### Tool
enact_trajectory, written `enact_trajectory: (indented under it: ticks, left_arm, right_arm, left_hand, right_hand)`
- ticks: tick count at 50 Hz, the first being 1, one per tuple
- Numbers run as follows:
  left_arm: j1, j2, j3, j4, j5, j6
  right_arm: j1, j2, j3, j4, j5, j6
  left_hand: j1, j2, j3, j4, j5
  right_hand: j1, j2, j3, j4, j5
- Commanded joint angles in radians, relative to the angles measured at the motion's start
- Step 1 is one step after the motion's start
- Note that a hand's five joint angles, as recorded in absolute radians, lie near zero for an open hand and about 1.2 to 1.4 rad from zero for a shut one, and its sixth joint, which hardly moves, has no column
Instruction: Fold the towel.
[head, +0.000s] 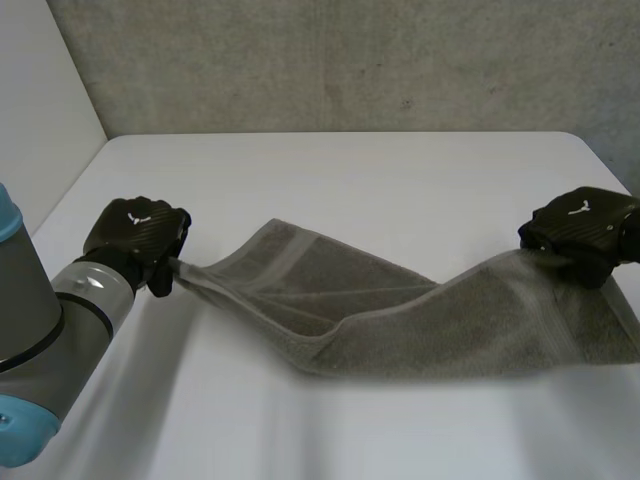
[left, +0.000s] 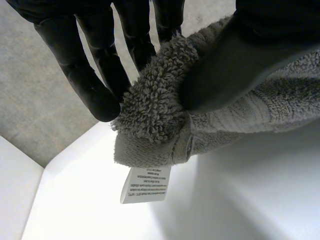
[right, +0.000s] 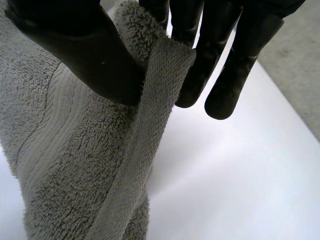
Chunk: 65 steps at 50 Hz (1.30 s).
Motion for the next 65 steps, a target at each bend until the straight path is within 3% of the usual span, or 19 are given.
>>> enact_trajectory:
  ticks: [1, 6, 12, 29, 38, 44, 47, 59, 65]
  left_arm:
    - [-0.001, -0.067, -0.001, -0.002, 0.002, -0.003]
    - [-0.001, -0.080, -0.011, 0.001, 0.002, -0.003]
    - [-0.001, -0.080, -0.011, 0.001, 0.002, -0.003]
    - [-0.010, -0.080, -0.011, 0.001, 0.002, -0.003]
    - [-0.012, -0.078, -0.010, 0.001, 0.002, -0.003]
    - [-0.012, -0.078, -0.008, 0.001, 0.002, -0.003]
    - [-0.010, -0.078, -0.007, 0.001, 0.002, -0.003]
    - [0.001, -0.119, 0.062, 0.000, 0.001, 0.005]
    - [0.008, -0.294, 0.229, -0.043, -0.005, 0.010]
  right_arm:
    - [0.006, 0.111, 0.039, -0.109, -0.001, 0.049]
    - [0.006, 0.146, 0.068, -0.166, 0.002, 0.063]
    - [0.007, 0.151, 0.088, -0.186, -0.001, 0.082]
    - [0.012, 0.130, 0.082, -0.248, -0.001, 0.118]
    - [0.029, 0.085, 0.087, -0.243, -0.003, 0.145]
    - [0.032, 0.065, 0.099, -0.241, -0.003, 0.145]
    - [0.032, 0.035, 0.094, -0.243, -0.007, 0.145]
    - [0.082, 0.062, 0.053, -0.231, 0.023, 0.127]
    - [0.139, 0.222, -0.097, -0.211, 0.135, 0.101]
  left_hand:
    - [-0.043, -0.099, -0.145, -0.120, -0.250]
    - [-0.043, -0.099, -0.145, -0.120, -0.250]
    - [-0.043, -0.099, -0.145, -0.120, -0.250]
    - [-0.043, -0.099, -0.145, -0.120, -0.250]
    - [-0.043, -0.099, -0.145, -0.120, -0.250]
    - [-0.043, -0.099, -0.145, -0.120, -0.250]
    - [-0.043, -0.099, -0.145, -0.120, -0.250]
    - [-0.043, -0.099, -0.145, -0.120, -0.250]
    - [-0.043, -0.099, -0.145, -0.120, -0.250]
  right_hand:
    - [-0.030, -0.028, -0.030, -0.029, -0.043]
    - [-0.094, -0.093, -0.094, -0.093, -0.107]
    - [-0.476, -0.474, -0.475, -0.475, -0.489]
    - [-0.603, -0.601, -0.602, -0.601, -0.616]
    - [-0.558, -0.557, -0.558, -0.557, -0.572]
    - [-0.291, -0.290, -0.291, -0.290, -0.304]
    - [0.097, 0.098, 0.097, 0.098, 0.084]
    - [0.098, 0.100, 0.099, 0.099, 0.085]
    - [0.098, 0.100, 0.099, 0.099, 0.085]
